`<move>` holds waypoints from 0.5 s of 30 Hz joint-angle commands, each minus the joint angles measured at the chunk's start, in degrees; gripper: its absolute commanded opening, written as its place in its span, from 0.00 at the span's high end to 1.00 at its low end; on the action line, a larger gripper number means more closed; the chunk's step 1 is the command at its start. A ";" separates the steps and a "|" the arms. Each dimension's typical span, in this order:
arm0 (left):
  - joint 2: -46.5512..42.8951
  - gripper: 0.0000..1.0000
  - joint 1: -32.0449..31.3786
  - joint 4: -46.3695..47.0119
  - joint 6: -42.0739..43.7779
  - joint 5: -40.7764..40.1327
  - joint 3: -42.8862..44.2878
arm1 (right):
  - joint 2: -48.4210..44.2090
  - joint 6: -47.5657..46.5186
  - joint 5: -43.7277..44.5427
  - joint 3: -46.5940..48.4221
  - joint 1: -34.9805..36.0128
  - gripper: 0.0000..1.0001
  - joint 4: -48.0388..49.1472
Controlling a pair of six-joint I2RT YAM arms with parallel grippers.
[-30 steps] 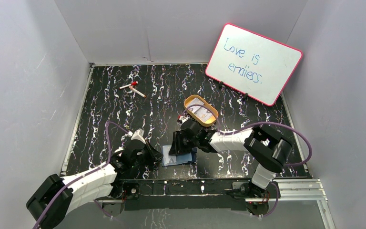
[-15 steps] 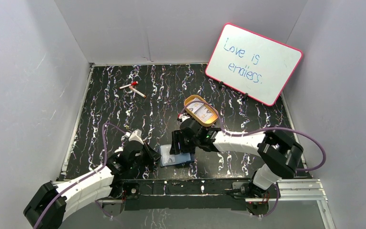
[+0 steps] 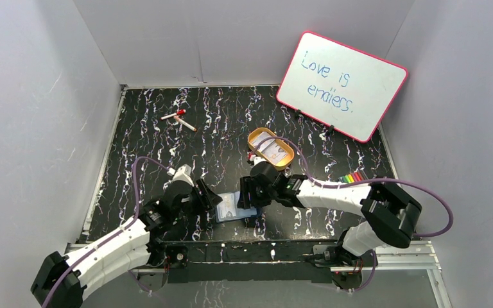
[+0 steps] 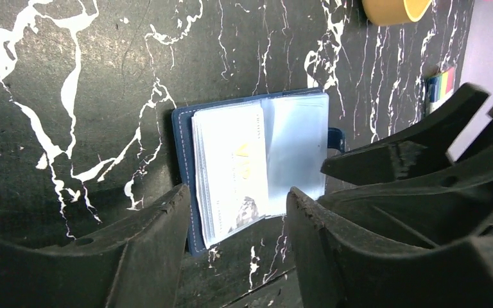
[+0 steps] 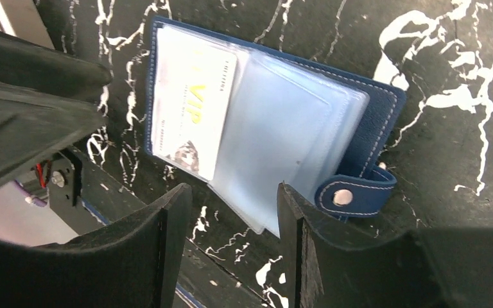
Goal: Put the credit cards into the card holder
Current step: Insert the credit card into the card holder.
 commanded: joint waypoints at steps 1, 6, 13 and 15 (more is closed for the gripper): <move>-0.66 0.44 -0.03 -6.96 0.20 -2.17 4.08 | -1.13 1.29 0.49 -1.65 -0.55 0.41 3.62; -0.71 0.44 0.01 -7.21 0.66 -2.61 5.87 | -1.87 1.93 0.92 -2.96 -1.23 0.41 3.94; 5.70 0.50 0.01 1.70 -0.09 2.51 4.87 | -1.59 2.65 -2.25 -5.20 -2.27 0.41 7.62; 6.99 0.52 -0.02 3.44 -0.41 2.92 4.50 | -1.29 2.72 -3.37 -5.38 -2.32 0.43 8.86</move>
